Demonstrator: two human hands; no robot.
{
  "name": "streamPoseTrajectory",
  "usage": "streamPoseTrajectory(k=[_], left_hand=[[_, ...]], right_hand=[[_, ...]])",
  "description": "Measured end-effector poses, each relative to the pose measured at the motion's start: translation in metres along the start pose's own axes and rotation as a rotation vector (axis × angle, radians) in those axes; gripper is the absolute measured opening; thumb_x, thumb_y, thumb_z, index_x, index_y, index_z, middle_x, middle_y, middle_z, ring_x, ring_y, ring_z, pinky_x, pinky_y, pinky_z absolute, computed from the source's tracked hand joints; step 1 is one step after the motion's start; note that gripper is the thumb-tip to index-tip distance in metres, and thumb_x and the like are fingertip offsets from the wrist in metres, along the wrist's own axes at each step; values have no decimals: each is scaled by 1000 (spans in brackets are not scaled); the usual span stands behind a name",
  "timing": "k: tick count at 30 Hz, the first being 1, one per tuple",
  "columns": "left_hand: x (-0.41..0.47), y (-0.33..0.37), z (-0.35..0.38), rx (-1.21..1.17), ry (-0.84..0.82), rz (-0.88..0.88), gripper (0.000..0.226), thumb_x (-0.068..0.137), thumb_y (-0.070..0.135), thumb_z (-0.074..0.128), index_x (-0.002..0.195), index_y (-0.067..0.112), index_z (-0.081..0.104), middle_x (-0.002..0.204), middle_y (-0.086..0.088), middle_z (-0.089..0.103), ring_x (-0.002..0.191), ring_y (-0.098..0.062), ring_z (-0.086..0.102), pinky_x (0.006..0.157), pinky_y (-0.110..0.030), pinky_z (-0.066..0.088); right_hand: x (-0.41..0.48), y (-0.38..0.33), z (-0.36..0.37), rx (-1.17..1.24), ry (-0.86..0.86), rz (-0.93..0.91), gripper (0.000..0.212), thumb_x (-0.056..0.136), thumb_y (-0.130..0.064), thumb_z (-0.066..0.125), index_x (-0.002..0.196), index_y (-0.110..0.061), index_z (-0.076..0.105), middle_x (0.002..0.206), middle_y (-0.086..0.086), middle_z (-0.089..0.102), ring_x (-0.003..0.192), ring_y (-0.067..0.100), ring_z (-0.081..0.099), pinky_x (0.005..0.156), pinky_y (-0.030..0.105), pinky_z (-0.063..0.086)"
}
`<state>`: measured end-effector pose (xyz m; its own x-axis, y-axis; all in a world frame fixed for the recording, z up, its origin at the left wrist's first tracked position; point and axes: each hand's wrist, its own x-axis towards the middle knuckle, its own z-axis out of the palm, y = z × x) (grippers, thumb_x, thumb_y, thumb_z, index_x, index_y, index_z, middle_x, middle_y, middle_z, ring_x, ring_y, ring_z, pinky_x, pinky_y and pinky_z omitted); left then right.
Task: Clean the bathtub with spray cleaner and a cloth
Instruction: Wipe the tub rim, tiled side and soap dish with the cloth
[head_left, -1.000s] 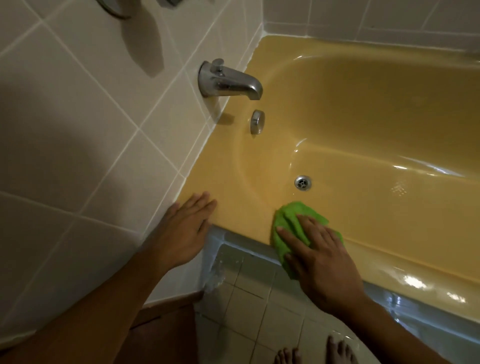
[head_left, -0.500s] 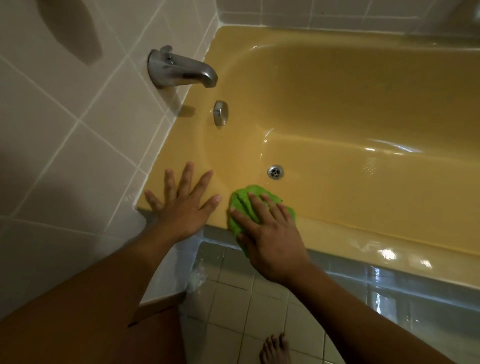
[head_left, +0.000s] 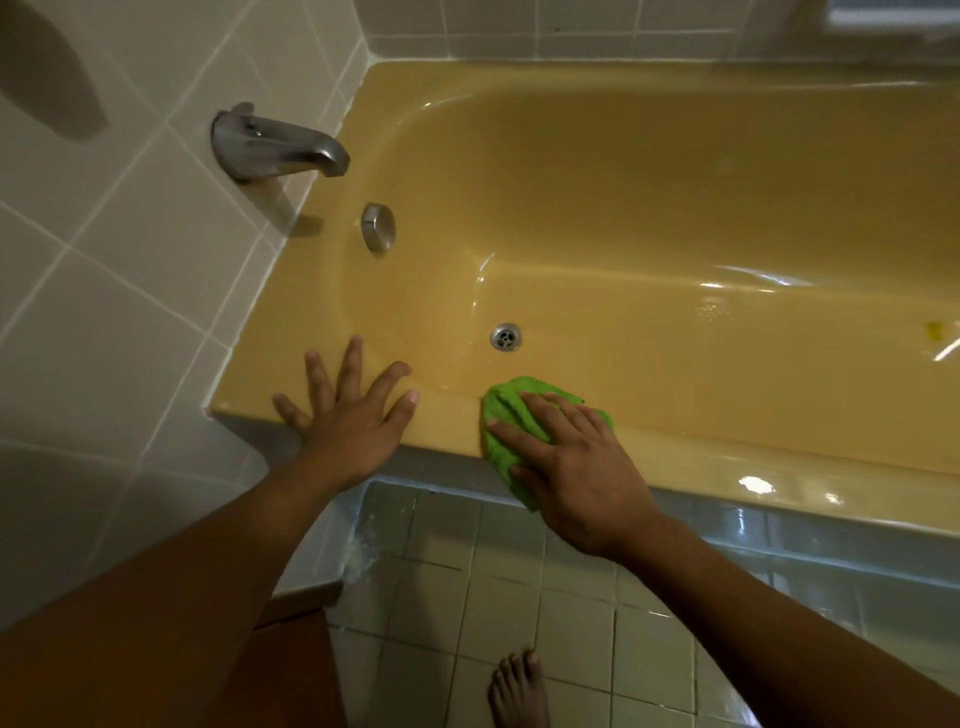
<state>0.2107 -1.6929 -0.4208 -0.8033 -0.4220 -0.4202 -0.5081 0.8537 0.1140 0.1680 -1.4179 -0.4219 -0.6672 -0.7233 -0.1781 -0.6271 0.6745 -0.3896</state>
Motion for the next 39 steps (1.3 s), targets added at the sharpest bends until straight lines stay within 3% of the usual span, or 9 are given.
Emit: streamPoseTrajectory(k=[5, 9, 15, 19, 23, 26, 28, 32, 39], left_hand=[[-19, 46, 14, 65, 1, 90, 60, 93, 81, 12, 147, 58, 23, 169, 16, 0, 150, -35, -35, 110, -78, -17], [-29, 74, 20, 109, -10, 137, 70, 87, 86, 8, 149, 55, 22, 165, 14, 15, 155, -31, -20, 110, -79, -15], [-40, 110, 34, 152, 64, 230, 73, 85, 88, 5, 144, 52, 29, 154, 14, 32, 151, -24, 10, 110, -79, -8], [-41, 124, 41, 169, 88, 275, 71, 88, 86, 5, 144, 51, 32, 150, 15, 37, 146, -22, 20, 111, -78, -5], [-41, 126, 46, 159, 129, 311, 71, 88, 83, 0, 144, 53, 34, 146, 15, 41, 142, -22, 27, 113, -76, -1], [-41, 129, 47, 160, 125, 325, 74, 89, 77, -5, 147, 51, 34, 146, 16, 41, 141, -21, 28, 115, -73, 2], [-43, 131, 47, 158, 125, 335, 74, 90, 71, -8, 148, 50, 33, 147, 16, 40, 140, -20, 29, 116, -72, 3], [-47, 142, 49, 133, 108, 353, 73, 91, 66, -11, 147, 51, 32, 148, 17, 40, 140, -21, 30, 116, -72, 4], [-57, 172, 56, 198, 62, 378, 78, 84, 85, -8, 149, 53, 22, 153, 18, 35, 144, -22, 26, 115, -73, 2]], right_hand=[[-48, 57, -12, 3, 59, 93, 53, 103, -55, 26, 154, -46, 34, 160, 5, 39, 144, 30, 36, 116, 47, 29], [-87, 96, -18, -6, 139, 190, 53, 104, -56, 26, 153, -41, 41, 154, 8, 46, 141, 31, 40, 115, 51, 32], [-100, 119, -23, 123, 425, 506, 48, 101, -47, 43, 134, -20, 66, 124, 15, 68, 116, 36, 59, 102, 47, 39], [-78, 104, -31, 335, 518, 707, 41, 103, -44, 50, 133, -22, 66, 115, 14, 70, 108, 37, 62, 97, 47, 47], [-64, 69, -16, 144, 418, 624, 51, 102, -49, 43, 148, -28, 47, 137, 15, 59, 127, 36, 51, 112, 50, 33], [-69, 48, -11, 38, 278, 512, 59, 99, -63, 30, 153, -40, 28, 163, 17, 25, 147, 42, 23, 121, 58, 15], [-80, 52, -10, -51, 199, 386, 62, 96, -68, 34, 152, -43, 25, 169, 11, 11, 150, 47, 13, 122, 62, 10], [-104, 81, -12, -140, 164, 221, 55, 99, -54, 44, 152, -43, 31, 166, 6, 25, 149, 46, 24, 120, 60, 23], [-151, 138, -23, -71, 277, 298, 65, 89, -23, 63, 149, -39, 42, 163, 6, 35, 147, 40, 32, 116, 57, 31]])
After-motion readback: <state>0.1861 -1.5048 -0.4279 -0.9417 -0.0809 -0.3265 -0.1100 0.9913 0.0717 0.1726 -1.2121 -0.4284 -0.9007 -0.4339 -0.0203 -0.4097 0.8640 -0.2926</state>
